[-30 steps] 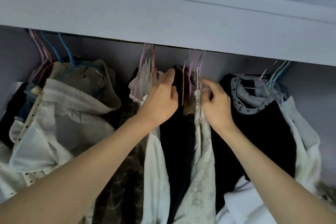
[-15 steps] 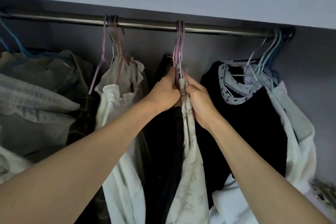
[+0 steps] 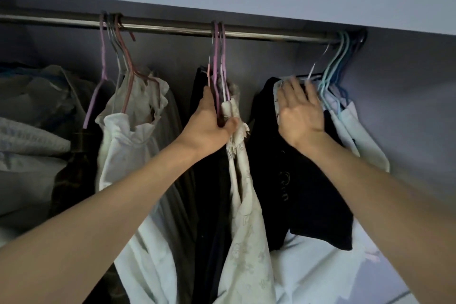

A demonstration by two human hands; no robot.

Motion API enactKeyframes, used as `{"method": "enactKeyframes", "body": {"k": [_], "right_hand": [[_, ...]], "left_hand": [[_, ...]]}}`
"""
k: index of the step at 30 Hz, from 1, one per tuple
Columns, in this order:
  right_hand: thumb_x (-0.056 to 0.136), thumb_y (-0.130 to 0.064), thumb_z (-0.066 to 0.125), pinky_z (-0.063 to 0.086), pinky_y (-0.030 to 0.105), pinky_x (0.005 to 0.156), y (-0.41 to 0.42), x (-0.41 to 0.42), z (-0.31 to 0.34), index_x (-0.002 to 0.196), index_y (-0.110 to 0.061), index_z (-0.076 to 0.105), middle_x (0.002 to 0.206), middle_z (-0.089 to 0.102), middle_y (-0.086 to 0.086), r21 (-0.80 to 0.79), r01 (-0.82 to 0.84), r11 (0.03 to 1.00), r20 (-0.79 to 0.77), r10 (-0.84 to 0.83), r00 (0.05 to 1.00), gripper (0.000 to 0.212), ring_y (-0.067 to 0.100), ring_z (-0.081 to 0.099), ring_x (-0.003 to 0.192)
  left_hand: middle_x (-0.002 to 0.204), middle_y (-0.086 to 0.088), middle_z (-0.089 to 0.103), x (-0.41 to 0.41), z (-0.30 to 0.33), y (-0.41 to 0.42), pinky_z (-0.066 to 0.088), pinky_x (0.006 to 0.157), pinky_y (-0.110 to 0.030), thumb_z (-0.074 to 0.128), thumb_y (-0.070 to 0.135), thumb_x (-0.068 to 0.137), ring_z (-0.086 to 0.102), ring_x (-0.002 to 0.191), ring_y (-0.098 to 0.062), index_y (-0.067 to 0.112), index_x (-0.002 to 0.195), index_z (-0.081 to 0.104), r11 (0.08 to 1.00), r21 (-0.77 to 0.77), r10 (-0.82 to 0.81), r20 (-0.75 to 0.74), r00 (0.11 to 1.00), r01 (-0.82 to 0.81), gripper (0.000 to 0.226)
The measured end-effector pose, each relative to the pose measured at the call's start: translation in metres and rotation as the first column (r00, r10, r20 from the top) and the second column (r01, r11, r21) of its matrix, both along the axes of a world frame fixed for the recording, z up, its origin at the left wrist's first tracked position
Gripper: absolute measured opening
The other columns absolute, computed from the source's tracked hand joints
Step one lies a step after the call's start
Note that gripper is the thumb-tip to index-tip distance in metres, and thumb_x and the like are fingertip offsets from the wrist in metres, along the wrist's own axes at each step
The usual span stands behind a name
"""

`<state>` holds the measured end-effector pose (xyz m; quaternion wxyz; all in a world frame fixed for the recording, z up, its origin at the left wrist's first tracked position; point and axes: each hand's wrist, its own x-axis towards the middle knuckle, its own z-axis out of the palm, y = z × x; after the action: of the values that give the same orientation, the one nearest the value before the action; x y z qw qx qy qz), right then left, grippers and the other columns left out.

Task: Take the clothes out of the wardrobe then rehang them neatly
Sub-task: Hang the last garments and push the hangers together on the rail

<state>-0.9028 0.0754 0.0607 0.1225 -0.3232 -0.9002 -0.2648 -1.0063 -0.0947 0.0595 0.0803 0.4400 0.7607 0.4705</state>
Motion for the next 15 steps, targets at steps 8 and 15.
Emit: {"method": "enactKeyframes", "body": {"k": [8, 15], "right_hand": [[0.096, -0.033, 0.020, -0.006, 0.046, 0.114, 0.048, 0.029, 0.016, 0.144, 0.000, -0.013, 0.155, -0.015, 0.014, 0.291, 0.263, 0.920, 0.272, -0.343, 0.899, 0.066, 0.025, -0.013, 0.143], [0.098, -0.035, 0.016, -0.008, 0.046, 0.113, 0.046, 0.031, 0.018, 0.146, -0.002, -0.008, 0.155, -0.011, 0.013, 0.259, 0.244, 0.935, 0.225, -0.304, 0.926, 0.063, 0.025, -0.011, 0.143]], "left_hand": [[0.118, 0.008, 0.053, 0.000, -0.009, 0.010, 0.030, 0.068, 0.009, 0.056, 0.020, 0.091, 0.052, 0.104, -0.005, 0.020, 0.147, 0.013, 0.998, 0.064, 0.025, -0.008, 1.000, -0.024, 0.072], [0.138, -0.004, 0.044, -0.007, -0.009, 0.005, 0.035, 0.104, -0.025, 0.057, 0.045, 0.082, 0.043, 0.127, -0.018, 0.020, 0.146, 0.017, 0.999, -0.026, 0.035, -0.095, 0.995, -0.038, 0.079]]}}
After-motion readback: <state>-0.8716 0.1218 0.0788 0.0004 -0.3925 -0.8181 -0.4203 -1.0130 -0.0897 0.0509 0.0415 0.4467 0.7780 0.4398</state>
